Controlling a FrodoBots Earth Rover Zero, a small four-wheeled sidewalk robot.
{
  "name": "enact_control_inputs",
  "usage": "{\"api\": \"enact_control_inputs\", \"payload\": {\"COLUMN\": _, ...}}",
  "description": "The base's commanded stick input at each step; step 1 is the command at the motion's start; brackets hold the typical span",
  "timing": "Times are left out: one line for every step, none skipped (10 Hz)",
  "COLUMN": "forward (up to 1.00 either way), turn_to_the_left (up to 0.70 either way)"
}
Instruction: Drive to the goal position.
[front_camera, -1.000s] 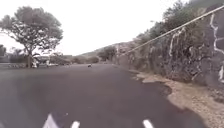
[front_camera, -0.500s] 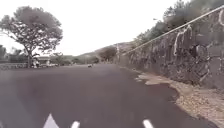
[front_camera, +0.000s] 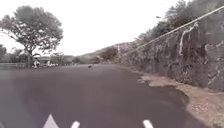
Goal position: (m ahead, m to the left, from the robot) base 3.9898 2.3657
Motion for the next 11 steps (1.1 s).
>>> {"api": "enact_control_inputs", "payload": {"forward": 0.5, "turn_to_the_left": 0.0}}
{"api": "enact_control_inputs", "payload": {"forward": 0.5, "turn_to_the_left": 0.0}}
{"api": "enact_control_inputs", "payload": {"forward": 0.5, "turn_to_the_left": 0.0}}
{"api": "enact_control_inputs", "payload": {"forward": 0.5, "turn_to_the_left": 0.0}}
{"api": "enact_control_inputs", "payload": {"forward": 0.5, "turn_to_the_left": 0.0}}
{"api": "enact_control_inputs", "payload": {"forward": 0.5, "turn_to_the_left": 0.0}}
{"api": "enact_control_inputs", "payload": {"forward": 0.5, "turn_to_the_left": 0.0}}
{"api": "enact_control_inputs", "payload": {"forward": 0.5, "turn_to_the_left": 0.0}}
{"api": "enact_control_inputs", "payload": {"forward": 0.5, "turn_to_the_left": 0.0}}
{"api": "enact_control_inputs", "payload": {"forward": 0.5, "turn_to_the_left": 0.0}}
{"api": "enact_control_inputs", "payload": {"forward": 0.5, "turn_to_the_left": 0.0}}
